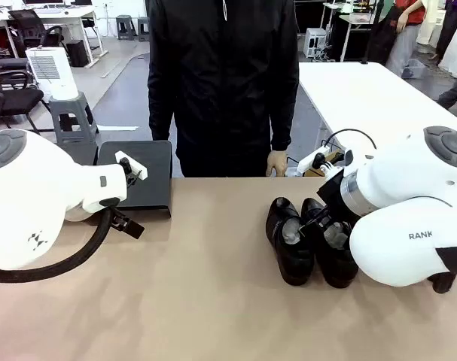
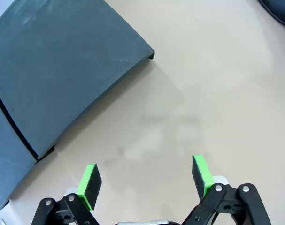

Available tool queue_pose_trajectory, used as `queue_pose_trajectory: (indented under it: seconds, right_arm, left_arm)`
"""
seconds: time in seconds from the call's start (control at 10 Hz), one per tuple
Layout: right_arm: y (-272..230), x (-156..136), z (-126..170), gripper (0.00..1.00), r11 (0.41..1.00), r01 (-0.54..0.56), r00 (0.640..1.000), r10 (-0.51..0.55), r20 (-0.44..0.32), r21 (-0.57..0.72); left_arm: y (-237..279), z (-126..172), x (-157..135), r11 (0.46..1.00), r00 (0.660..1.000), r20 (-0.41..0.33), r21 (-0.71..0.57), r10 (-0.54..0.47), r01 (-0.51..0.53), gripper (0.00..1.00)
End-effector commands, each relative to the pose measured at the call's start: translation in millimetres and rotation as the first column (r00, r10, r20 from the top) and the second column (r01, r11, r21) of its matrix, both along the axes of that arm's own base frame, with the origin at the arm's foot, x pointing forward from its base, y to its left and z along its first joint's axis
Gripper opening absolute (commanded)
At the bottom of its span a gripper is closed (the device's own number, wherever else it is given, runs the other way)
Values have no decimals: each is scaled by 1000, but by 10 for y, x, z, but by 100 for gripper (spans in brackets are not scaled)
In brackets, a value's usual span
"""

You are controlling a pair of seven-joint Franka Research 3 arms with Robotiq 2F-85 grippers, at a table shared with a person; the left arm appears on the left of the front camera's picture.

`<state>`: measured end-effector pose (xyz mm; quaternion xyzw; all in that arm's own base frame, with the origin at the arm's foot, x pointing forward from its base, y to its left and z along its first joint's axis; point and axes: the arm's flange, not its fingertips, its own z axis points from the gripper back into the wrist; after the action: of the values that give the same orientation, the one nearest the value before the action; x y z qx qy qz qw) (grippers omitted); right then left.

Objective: Organize the shoes by placing them on the stand.
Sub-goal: Pick up one Shoe and place it in the middle of the table.

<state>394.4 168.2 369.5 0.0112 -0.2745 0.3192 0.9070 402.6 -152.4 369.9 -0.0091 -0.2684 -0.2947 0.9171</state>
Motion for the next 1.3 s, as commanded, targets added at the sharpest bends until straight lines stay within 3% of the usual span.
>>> queue_pose_trajectory:
  seconds: [0.0, 1.2]
  right_arm:
    - [0, 0, 0, 100, 1000, 0, 1000, 0, 0, 0]
    - [0, 0, 0, 100, 1000, 0, 1000, 0, 0, 0]
  left_arm:
    - [0, 1, 0, 1000, 1000, 0, 0, 0, 0, 100]
    - [0, 1, 0, 1000, 1000, 0, 0, 0, 0, 100]
